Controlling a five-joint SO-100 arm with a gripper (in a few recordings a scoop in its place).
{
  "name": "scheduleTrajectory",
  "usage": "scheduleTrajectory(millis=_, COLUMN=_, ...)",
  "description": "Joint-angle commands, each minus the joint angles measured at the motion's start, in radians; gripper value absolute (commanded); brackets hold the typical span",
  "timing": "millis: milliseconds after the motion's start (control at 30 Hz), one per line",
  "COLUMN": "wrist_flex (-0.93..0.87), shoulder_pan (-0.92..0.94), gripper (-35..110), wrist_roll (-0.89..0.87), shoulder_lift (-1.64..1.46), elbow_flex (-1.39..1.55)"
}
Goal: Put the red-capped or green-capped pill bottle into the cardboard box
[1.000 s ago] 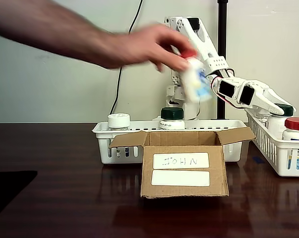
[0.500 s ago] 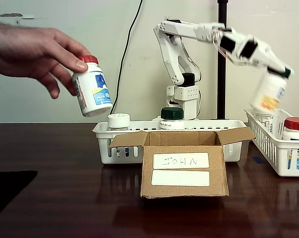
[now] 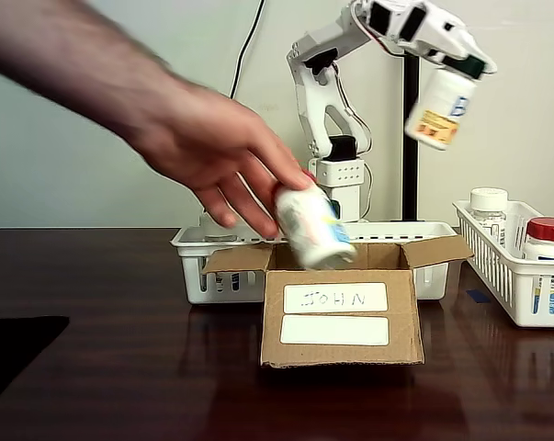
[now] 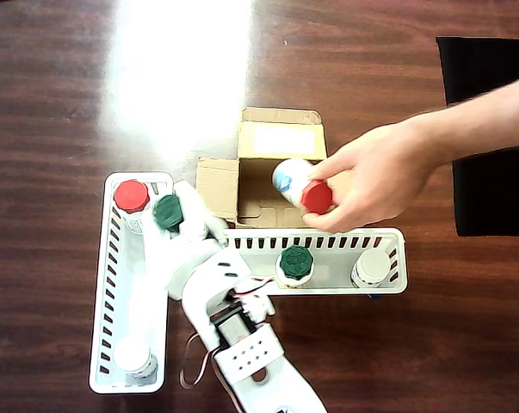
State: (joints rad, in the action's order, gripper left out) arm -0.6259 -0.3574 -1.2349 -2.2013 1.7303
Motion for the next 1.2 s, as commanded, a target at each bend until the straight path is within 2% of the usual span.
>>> scheduleTrajectory(millis=0, wrist_flex=0.017, shoulder_pan=0.109, gripper=-1, wrist_roll=-0.028, shoulder_lift=-0.029, elbow_flex=-0.106)
scheduleTrajectory(millis=233, wrist_flex=0.061, shoulder_pan=0.232, gripper=-1, wrist_roll=-0.040, shoulder_lift=0.046, elbow_flex=-0.114)
scheduleTrajectory(millis=633, wrist_flex=0.328, shoulder_pan=0.376, gripper=-1, wrist_roll=-0.046, shoulder_lift=0.290, elbow_flex=-0.121)
scheduleTrajectory(millis=933, wrist_flex=0.285, shoulder_pan=0.252, gripper=-1, wrist_roll=0.156, shoulder_lift=0.334, elbow_flex=-0.249)
scheduleTrajectory(millis=1167, wrist_flex=0.347, shoulder_pan=0.215, gripper=-1, wrist_roll=0.141, shoulder_lift=0.367, elbow_flex=-0.202)
